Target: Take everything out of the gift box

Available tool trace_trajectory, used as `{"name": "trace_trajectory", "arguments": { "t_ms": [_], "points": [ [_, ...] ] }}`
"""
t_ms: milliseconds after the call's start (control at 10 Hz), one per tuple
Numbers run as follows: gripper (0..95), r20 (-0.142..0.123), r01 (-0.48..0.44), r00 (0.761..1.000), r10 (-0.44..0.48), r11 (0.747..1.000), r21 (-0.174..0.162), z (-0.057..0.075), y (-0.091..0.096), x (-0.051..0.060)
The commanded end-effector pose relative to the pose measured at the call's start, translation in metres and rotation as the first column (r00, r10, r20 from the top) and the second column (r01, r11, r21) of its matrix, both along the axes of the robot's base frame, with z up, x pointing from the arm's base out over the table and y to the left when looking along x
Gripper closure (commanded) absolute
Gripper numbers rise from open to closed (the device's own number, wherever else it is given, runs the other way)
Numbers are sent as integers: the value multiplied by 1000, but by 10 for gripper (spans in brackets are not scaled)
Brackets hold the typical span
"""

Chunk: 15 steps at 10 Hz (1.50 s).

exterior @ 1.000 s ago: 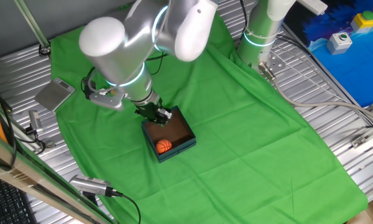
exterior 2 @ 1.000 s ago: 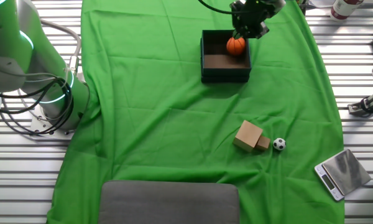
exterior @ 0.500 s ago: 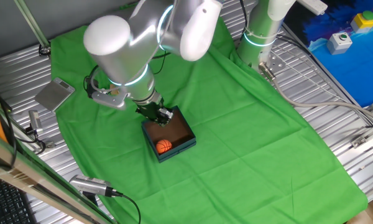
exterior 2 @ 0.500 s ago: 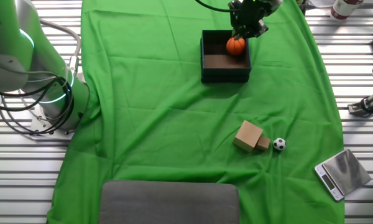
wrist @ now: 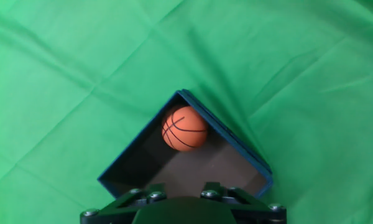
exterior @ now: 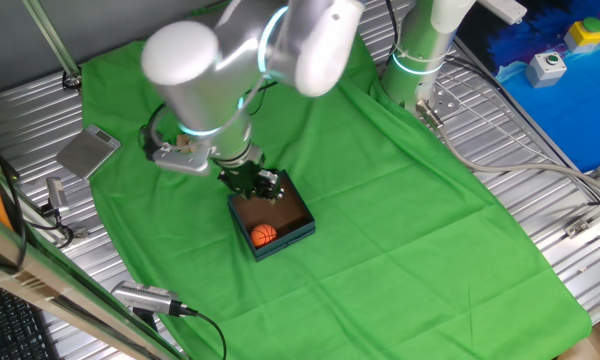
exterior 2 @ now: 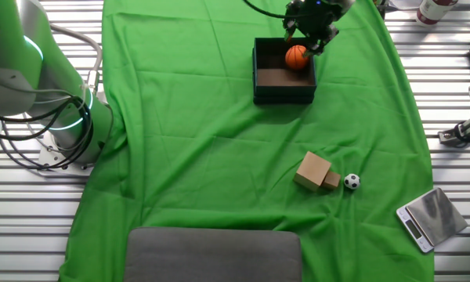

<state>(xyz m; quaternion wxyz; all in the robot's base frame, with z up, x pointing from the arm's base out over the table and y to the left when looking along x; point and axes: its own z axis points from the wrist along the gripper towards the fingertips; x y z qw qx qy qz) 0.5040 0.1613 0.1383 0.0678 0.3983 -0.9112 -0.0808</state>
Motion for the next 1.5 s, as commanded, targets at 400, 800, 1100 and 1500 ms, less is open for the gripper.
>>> {"name": "trace_trajectory", "arguments": {
  "t_ms": [400,800,1100,1500],
  "points": [
    [190,6,55,998,-55,998,-19,-7,1,-2],
    [380,19,97,995,-97,995,-8,-20,21,3],
    [380,30,100,995,-100,995,-10,-32,28,5],
    [380,58,99,993,-99,995,-4,-47,28,6]
  ]
}}
